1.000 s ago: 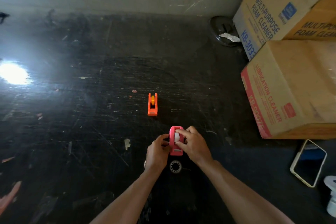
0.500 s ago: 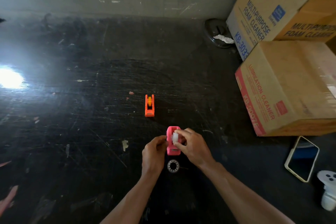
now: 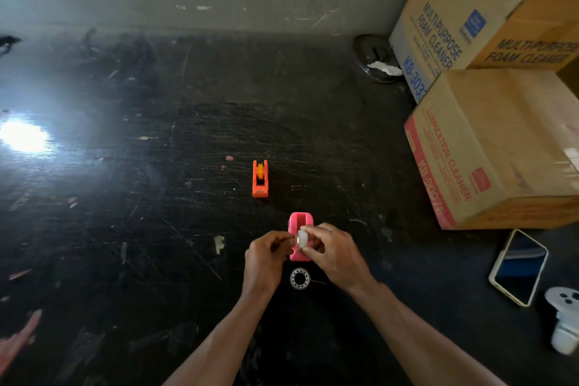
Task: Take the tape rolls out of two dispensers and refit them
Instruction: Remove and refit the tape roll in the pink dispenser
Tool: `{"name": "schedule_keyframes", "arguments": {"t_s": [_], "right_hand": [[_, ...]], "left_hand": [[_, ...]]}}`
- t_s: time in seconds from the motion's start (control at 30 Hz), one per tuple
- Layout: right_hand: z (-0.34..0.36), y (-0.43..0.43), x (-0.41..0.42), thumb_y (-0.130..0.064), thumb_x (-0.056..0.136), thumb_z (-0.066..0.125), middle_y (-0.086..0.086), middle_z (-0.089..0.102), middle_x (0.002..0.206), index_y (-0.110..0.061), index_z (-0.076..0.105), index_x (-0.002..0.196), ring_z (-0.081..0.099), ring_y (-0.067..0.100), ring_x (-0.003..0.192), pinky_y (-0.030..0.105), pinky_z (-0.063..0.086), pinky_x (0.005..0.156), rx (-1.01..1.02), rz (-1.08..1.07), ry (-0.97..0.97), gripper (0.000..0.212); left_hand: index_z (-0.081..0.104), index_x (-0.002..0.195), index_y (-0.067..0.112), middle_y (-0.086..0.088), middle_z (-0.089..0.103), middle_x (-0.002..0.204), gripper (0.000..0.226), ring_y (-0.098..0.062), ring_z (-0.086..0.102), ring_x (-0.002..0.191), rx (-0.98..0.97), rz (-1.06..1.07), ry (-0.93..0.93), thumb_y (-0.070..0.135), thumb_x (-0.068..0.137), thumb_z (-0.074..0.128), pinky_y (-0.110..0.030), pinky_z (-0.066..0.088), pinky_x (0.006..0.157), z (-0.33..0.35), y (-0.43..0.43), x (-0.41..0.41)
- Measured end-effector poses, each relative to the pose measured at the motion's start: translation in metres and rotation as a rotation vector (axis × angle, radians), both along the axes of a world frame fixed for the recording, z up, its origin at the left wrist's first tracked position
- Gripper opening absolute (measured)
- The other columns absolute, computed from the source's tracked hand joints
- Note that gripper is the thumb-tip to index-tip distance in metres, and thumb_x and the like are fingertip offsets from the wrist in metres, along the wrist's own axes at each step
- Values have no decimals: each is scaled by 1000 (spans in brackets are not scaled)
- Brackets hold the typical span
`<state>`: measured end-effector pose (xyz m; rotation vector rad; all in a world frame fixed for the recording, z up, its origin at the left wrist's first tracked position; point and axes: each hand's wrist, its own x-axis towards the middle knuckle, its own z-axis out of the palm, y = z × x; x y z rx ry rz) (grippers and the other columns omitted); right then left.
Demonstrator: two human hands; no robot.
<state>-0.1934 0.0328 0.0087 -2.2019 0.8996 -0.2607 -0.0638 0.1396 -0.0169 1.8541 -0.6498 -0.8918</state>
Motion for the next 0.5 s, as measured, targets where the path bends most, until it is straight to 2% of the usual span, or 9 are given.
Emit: {"name": "schedule_keyframes", "arguments": {"t_s": [0.13, 0.3, 0.4, 0.5], "right_hand": [[-3, 3, -6, -21, 90, 76, -2, 68, 108, -19, 70, 129, 65, 7, 92, 21, 55, 82, -4, -34, -15, 39], [-15, 11, -16, -20, 90, 77, -11, 64, 104, -20, 69, 130, 62, -4, 84, 5, 49, 78, 9, -85, -34, 41], [-19, 11, -21, -21, 89, 78, -9, 65, 101, -20, 71, 127, 63, -3, 85, 5, 49, 77, 35, -136, -37, 39], [-25, 11, -27, -19, 88, 79, -8, 65, 98, -18, 72, 124, 66, 3, 86, 12, 54, 78, 74, -224, -55, 37]], "left_hand": [[77, 104, 18, 6, 78, 94, 13, -6, 75, 88, 22, -51, -55, 12, 97, 68, -26, 62, 80, 3, -1, -1], [78, 101, 22, 8, 78, 91, 10, -3, 74, 85, 69, -45, -24, 21, 96, 70, -23, 59, 78, 6, -1, -3], [78, 98, 24, 7, 78, 89, 9, -3, 74, 83, 90, -43, -29, 21, 96, 70, -24, 60, 80, 4, 2, 1], [77, 94, 26, 7, 78, 87, 10, 3, 72, 79, 98, -21, -8, 19, 96, 70, -22, 58, 76, 5, 6, 4]]}}
